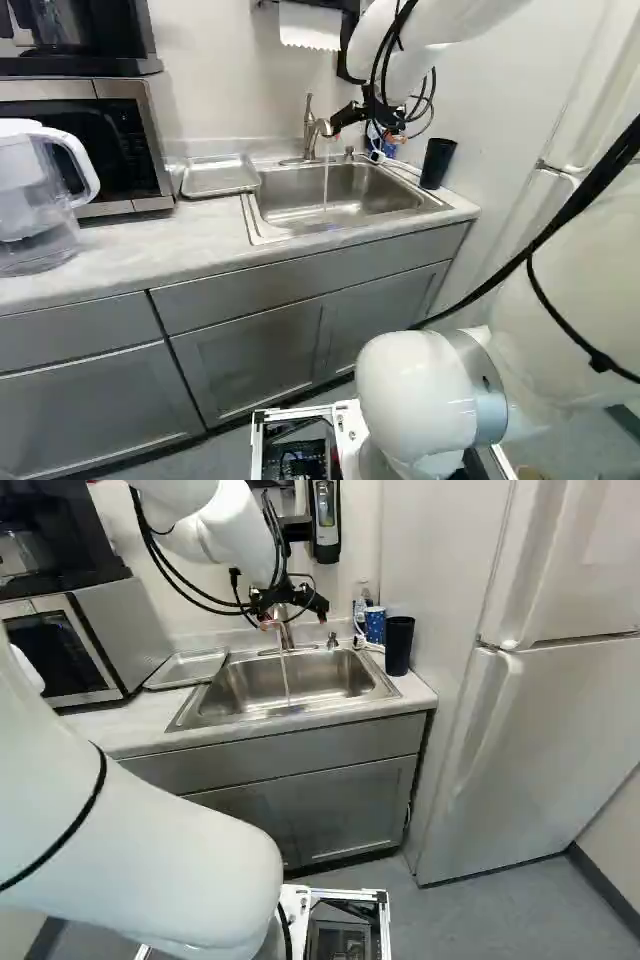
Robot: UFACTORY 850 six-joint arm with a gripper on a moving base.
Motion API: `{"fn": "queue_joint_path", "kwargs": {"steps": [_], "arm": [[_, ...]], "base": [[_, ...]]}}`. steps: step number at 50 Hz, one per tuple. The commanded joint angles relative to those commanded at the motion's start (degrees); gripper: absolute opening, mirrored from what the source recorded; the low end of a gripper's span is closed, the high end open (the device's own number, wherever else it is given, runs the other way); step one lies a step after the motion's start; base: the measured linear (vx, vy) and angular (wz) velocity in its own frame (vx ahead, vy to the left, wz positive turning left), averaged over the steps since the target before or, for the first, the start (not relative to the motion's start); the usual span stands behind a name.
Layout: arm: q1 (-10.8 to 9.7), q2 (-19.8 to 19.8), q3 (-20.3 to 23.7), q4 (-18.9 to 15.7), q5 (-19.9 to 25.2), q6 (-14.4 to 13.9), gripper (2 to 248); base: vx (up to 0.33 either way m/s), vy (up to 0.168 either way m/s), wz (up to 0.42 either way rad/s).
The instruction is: Rinse the cup and place it in the tray
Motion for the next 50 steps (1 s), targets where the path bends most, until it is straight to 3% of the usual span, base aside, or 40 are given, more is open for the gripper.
{"fn": "queue_joint_path", "kwargs": {"steps": [50], "arm": [[-8.86, -0.11, -0.09, 0.0, 0.0, 0.0, 247]], "base": [[0.0, 0.0, 0.0]]}}
